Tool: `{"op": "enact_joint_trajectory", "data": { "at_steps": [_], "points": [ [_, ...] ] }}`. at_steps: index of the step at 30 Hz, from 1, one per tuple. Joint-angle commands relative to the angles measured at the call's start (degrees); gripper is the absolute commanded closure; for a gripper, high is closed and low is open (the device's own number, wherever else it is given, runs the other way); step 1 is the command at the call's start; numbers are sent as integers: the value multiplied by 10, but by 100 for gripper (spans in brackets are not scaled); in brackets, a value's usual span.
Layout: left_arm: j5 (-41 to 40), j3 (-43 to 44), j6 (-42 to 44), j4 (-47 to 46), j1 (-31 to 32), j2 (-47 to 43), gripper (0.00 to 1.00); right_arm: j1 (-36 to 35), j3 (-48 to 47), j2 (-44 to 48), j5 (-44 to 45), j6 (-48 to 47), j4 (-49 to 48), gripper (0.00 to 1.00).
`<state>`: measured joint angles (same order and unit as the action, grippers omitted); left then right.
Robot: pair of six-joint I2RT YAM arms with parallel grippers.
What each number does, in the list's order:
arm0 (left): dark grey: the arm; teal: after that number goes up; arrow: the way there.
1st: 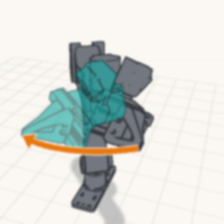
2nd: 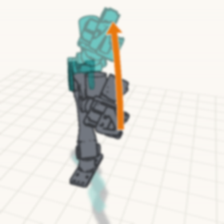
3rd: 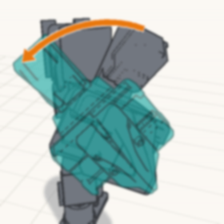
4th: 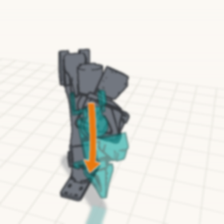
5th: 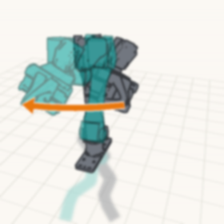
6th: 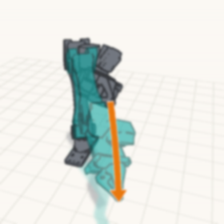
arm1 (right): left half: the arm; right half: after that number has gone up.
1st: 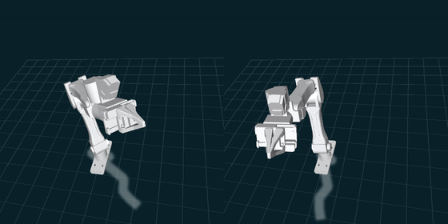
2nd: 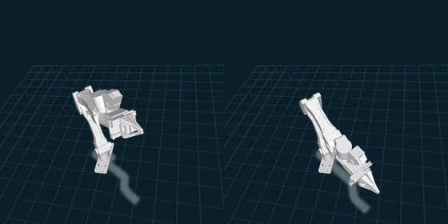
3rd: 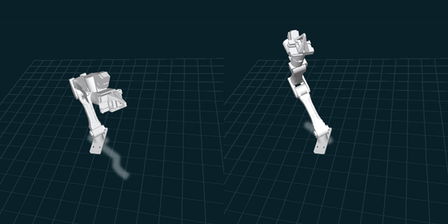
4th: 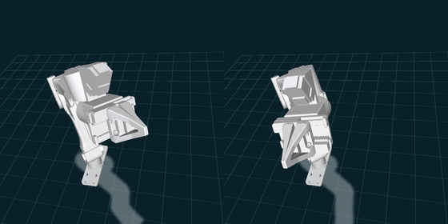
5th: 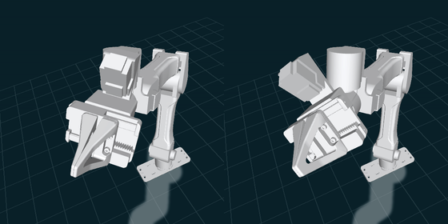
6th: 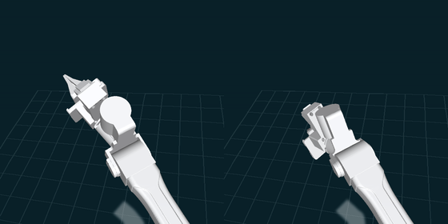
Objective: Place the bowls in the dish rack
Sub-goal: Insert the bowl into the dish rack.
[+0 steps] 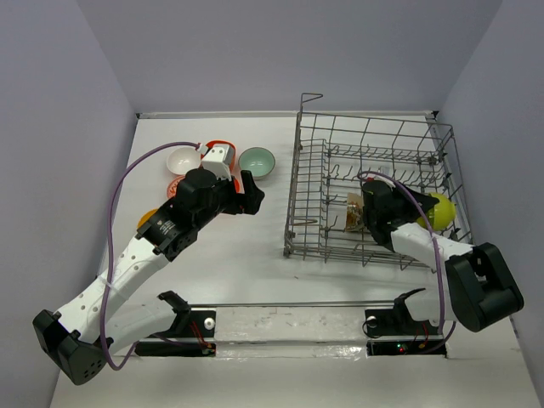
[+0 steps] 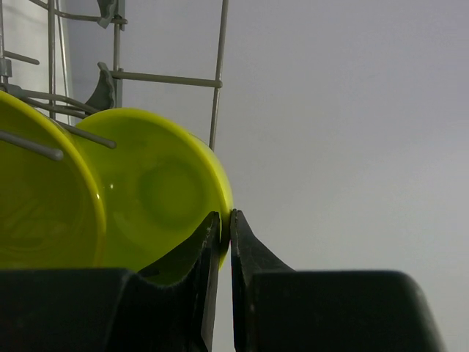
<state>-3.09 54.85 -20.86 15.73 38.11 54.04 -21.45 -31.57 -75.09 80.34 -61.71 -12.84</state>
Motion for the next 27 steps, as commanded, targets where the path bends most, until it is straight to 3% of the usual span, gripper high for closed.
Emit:
{"op": "enact_joint_trajectory", "data": {
  "at_steps": [1,27],
  "points": [
    [-2,-3,6,-10,-3,-7,1,7,-4,-15,2,31,54,91],
    [-2,-3,6,-10,-3,-6,1,7,-38,-12,-6,132,125,51]
  ]
}}
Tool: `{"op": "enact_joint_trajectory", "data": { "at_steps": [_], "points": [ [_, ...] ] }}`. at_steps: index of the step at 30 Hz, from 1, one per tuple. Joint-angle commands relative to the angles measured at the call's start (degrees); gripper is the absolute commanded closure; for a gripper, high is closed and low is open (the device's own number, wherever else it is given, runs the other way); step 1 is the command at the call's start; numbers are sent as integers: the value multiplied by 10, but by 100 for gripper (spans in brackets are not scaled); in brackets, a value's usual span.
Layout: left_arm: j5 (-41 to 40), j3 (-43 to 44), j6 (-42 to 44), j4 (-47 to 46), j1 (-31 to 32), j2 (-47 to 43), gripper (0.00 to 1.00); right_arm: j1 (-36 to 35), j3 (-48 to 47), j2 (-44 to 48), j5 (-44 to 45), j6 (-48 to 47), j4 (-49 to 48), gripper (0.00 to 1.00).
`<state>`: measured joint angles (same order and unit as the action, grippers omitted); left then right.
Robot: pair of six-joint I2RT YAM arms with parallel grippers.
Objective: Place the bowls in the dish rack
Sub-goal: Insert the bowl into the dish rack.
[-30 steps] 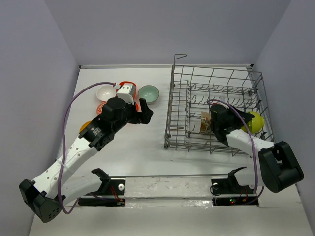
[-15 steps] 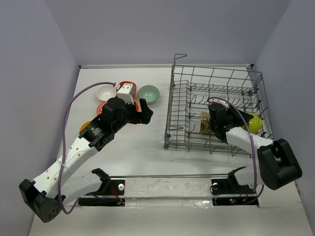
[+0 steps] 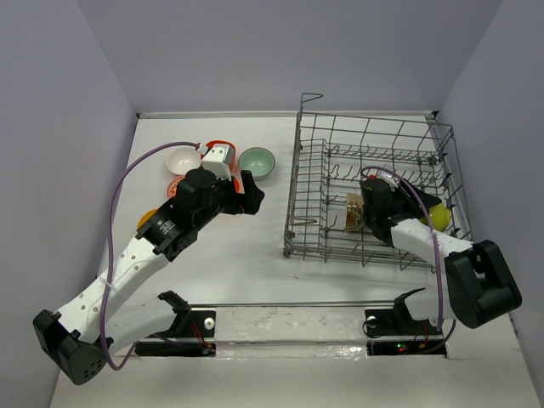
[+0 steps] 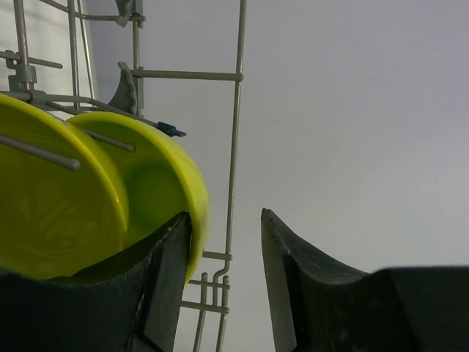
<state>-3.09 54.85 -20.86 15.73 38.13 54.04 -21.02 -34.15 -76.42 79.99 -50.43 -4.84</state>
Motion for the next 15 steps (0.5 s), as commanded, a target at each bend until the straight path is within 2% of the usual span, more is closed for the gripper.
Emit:
{"op": "enact_joint_trajectory", "data": {
  "at_steps": [1,15],
  "points": [
    [-2,-3,6,-10,-4,-6,1,3,-13,3,-4,24,48,50],
    [-3,-3,7,-11,-3,-3,1,3,-39,56,-67,161,155,44]
  ]
}}
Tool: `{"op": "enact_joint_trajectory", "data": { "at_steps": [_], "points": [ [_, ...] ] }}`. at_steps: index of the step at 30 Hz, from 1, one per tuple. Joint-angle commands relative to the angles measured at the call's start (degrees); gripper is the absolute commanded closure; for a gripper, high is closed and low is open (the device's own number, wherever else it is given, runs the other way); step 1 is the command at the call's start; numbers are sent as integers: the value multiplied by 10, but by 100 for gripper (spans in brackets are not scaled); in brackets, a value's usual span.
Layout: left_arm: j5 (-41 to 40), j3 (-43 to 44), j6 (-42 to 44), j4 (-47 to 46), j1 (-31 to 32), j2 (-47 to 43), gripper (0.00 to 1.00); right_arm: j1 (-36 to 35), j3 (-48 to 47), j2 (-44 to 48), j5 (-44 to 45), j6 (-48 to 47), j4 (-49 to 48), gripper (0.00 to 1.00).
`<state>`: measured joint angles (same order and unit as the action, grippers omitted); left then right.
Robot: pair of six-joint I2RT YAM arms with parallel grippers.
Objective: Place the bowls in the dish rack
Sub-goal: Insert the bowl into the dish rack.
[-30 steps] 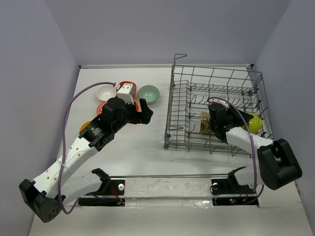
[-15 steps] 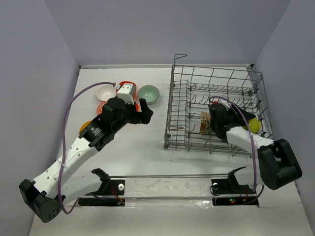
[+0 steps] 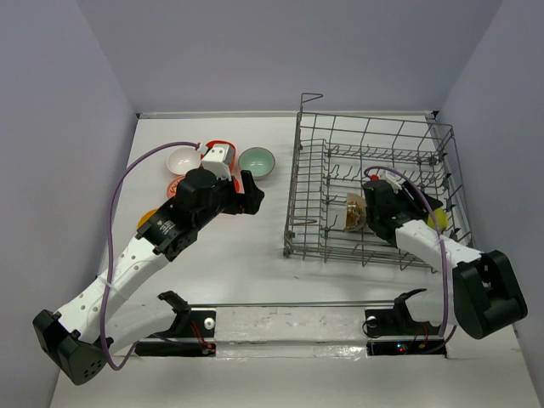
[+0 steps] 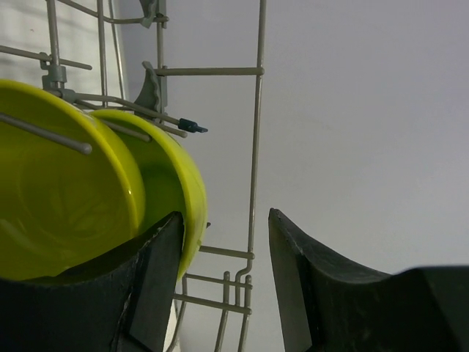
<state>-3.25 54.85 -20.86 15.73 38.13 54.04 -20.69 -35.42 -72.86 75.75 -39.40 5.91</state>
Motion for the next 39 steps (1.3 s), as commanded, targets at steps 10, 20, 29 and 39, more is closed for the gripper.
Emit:
{"op": "enact_joint_trajectory", "data": {
  "at_steps": [10,20,29,39],
  "points": [
    [-3,-4,6,-11,-4,-2,1,-1,-36,53,-62,110,91,39],
    [-12,-5,8,-10,-4,2,1,-1,-121,76,-95,230,166,39],
    [-55,-9,19,-7,-9,10,1,-1,-261,83,-175,442,309,42],
    [-119,-13,14,-2,-30,47,1,-1,-288,93,-286,590,419,45]
  ]
}}
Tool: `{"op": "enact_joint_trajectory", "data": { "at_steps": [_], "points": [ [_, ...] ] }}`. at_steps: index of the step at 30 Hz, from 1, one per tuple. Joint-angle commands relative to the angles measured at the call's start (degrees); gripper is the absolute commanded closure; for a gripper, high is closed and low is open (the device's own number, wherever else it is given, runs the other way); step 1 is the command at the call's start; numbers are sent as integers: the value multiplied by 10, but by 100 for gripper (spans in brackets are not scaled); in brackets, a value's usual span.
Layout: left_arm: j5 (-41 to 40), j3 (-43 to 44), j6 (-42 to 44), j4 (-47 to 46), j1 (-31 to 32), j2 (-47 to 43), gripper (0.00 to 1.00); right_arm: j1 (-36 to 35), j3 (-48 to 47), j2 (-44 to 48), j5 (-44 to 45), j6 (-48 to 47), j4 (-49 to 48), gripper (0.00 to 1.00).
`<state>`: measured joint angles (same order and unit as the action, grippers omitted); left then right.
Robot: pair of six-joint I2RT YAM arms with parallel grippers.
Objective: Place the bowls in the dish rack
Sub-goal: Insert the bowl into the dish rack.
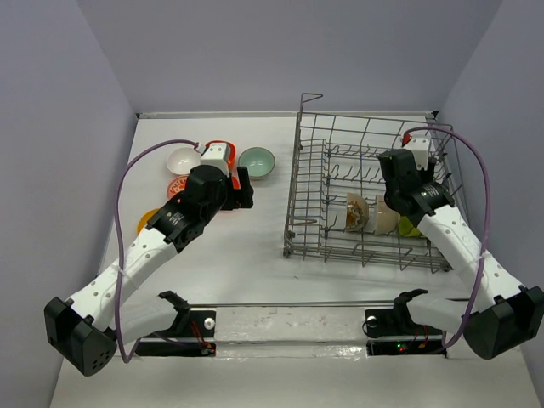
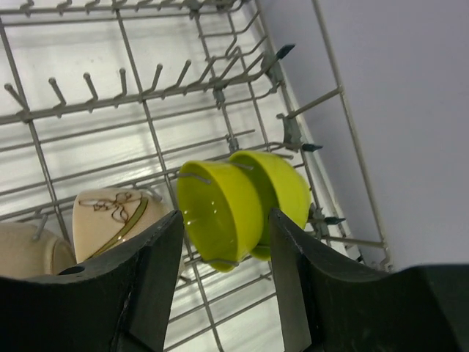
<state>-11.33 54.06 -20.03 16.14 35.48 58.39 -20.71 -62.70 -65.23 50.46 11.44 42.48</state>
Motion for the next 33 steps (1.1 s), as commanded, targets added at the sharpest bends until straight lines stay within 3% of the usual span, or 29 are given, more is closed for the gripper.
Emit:
{"op": "enact_joint_trajectory", "data": {
  "at_steps": [1,3,10,20,26,33],
  "points": [
    [-49,-7,3,-3,-4,5,1,0,-16,19,-40,93,62,45],
    [-56,-7,1,-4,-5,9,1,0,-12,23,-61,104,79,46],
    [-69,-7,-3,-1,-25,9,1,0,11,70,-8,110,74,52],
    [-72,-5,-10,3,-74,15,1,0,0,42,-18,130,84,49],
    [-62,-3,-43,0,-182,22,1,0,-65,28,-125,164,87,46],
    [-104,-15,-71,1,-234,47,1,0,-150,-18,-217,146,75,46]
  ]
}}
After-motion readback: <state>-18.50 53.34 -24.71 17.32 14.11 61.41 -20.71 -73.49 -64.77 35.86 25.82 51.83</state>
